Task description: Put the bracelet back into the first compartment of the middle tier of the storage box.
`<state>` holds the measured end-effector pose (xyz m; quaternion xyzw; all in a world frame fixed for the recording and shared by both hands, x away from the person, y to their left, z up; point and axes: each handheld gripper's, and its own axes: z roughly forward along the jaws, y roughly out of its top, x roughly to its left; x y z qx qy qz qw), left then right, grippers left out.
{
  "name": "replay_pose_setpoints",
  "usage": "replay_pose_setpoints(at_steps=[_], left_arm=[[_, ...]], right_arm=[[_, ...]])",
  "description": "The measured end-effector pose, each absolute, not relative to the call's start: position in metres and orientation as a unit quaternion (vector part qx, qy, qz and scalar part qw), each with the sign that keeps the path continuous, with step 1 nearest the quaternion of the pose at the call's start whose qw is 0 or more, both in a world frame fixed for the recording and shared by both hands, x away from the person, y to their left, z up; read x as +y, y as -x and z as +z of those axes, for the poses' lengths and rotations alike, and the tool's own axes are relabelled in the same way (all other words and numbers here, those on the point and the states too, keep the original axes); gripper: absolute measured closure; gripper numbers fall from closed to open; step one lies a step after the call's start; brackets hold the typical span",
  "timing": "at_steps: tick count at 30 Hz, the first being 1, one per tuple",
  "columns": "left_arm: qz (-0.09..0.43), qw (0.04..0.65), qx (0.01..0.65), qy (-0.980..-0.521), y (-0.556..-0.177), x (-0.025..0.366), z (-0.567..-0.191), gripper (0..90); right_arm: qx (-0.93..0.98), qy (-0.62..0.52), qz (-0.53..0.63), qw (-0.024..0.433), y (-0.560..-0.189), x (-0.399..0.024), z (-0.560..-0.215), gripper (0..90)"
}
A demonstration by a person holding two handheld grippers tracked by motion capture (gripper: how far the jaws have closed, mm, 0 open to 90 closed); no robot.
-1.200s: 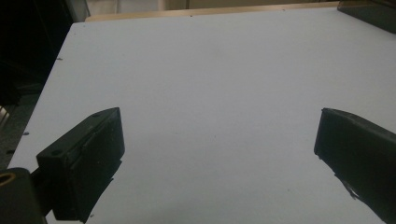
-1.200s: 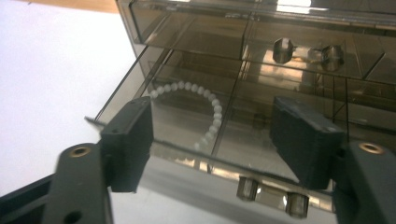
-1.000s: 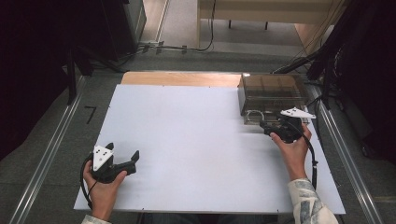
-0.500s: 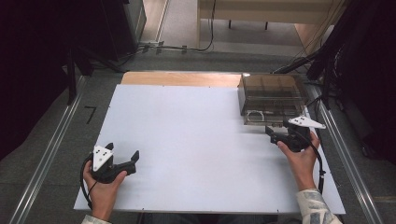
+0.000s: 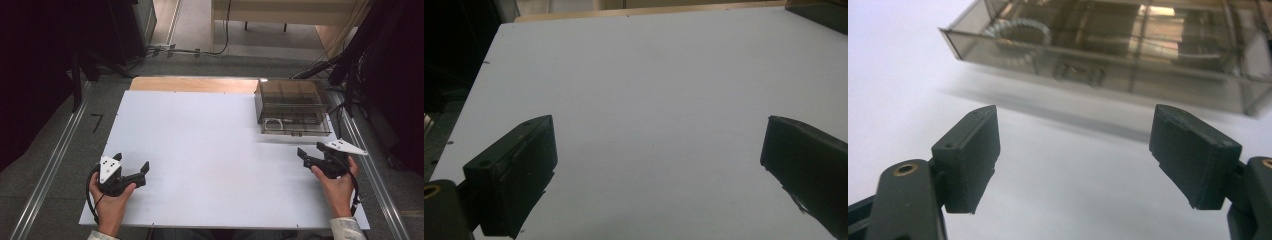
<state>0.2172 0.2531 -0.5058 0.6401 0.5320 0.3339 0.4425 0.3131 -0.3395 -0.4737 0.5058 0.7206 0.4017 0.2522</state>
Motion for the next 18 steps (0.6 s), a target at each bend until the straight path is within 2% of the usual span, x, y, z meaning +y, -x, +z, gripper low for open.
replay_pose_setpoints(at_steps=[9, 18], left_arm=[[0.334, 0.442, 0.533, -0.640, -0.217, 0.253, -0.506, 1.8], [0.335, 0.441, 0.534, -0.639, -0.217, 0.253, -0.506, 1.8]], right_arm=[[0.723, -0.526, 0.366, 0.258, -0.290, -0.369, -0.492, 18.9], [0.708, -0.541, 0.371, 0.260, -0.276, -0.388, -0.495, 18.9]])
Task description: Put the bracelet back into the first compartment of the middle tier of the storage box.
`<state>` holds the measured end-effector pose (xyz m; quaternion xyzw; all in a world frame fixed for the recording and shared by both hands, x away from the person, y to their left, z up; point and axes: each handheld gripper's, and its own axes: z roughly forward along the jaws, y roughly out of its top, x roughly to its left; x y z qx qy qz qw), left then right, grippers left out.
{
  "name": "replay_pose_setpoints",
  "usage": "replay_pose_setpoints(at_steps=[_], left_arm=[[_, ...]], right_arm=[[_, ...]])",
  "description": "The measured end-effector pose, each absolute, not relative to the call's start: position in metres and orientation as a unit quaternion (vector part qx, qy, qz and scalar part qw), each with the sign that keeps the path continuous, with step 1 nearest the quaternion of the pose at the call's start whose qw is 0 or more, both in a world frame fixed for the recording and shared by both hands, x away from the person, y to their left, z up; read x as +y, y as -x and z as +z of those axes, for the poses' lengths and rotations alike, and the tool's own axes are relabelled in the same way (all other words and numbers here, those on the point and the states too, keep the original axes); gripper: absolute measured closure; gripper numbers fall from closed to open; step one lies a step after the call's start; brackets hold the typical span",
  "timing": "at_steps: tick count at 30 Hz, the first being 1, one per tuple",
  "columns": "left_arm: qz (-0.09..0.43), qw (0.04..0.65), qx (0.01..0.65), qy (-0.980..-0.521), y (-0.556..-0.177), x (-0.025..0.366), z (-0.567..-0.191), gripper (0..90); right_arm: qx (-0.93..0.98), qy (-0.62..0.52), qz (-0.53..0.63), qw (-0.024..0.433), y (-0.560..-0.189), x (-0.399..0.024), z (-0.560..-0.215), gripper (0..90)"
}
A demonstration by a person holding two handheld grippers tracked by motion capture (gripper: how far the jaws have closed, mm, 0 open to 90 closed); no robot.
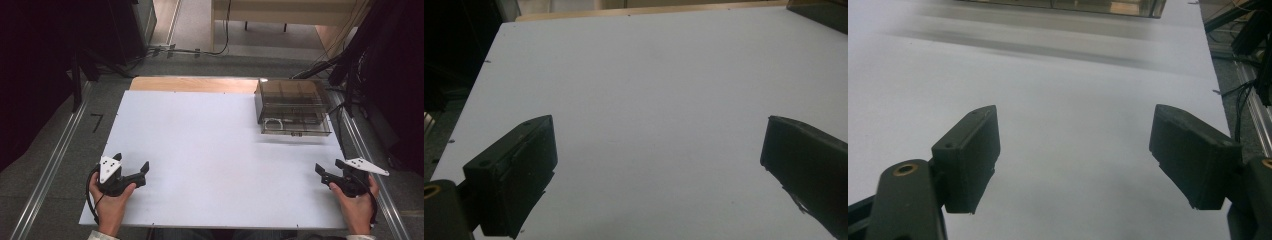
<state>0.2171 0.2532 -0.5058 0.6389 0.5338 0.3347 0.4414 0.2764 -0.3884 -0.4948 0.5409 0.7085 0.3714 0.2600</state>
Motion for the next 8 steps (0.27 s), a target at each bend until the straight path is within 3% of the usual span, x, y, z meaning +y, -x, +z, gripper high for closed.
replay_pose_setpoints(at_steps=[8], left_arm=[[0.334, 0.442, 0.534, -0.638, -0.2173, 0.2531, -0.5058, 1.8]], right_arm=[[0.697, -0.549, 0.378, 0.265, -0.2658, -0.3962, -0.4935, 19.0]])
